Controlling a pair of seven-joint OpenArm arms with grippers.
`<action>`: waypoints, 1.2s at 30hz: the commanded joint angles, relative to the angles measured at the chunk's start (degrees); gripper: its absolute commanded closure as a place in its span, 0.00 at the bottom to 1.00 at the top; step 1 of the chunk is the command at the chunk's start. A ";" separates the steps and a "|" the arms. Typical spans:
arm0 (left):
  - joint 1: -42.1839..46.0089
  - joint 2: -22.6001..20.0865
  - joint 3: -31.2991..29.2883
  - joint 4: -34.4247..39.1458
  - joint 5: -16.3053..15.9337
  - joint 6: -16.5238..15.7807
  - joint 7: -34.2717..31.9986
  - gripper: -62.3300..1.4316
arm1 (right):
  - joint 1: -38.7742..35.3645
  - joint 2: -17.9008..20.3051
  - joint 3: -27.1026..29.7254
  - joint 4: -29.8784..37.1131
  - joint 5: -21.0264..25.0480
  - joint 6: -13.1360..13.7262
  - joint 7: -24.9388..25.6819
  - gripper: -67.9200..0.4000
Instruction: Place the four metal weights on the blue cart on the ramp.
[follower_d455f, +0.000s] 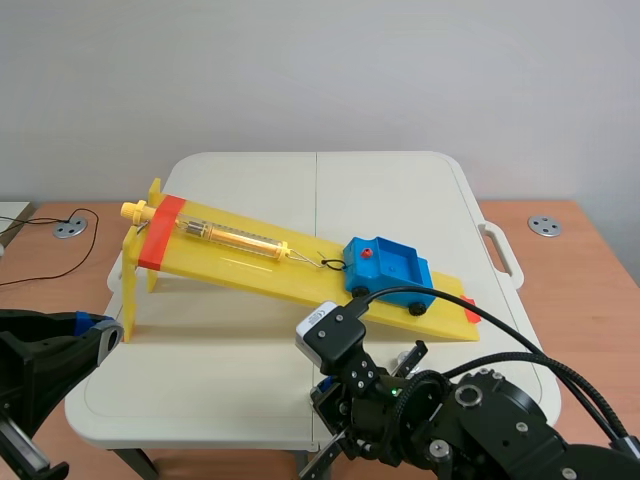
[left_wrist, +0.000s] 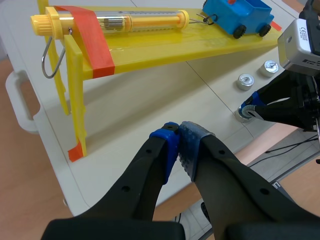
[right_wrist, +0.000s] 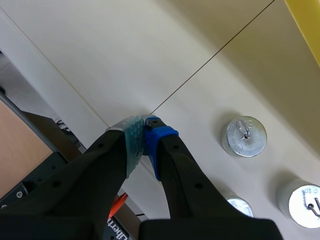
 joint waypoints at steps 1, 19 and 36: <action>-0.48 0.46 -0.46 4.63 -3.39 -1.62 -5.92 0.93 | 3.56 -0.59 -1.03 0.81 0.83 -1.22 3.41 0.98; -0.48 0.44 -0.46 4.63 -3.37 -1.62 -5.95 0.93 | -2.49 6.88 2.64 17.88 4.24 -1.20 1.05 0.98; -0.50 0.44 -0.46 4.63 -3.37 -1.62 -5.97 0.93 | -12.87 6.84 27.85 33.90 31.76 2.54 -8.50 0.99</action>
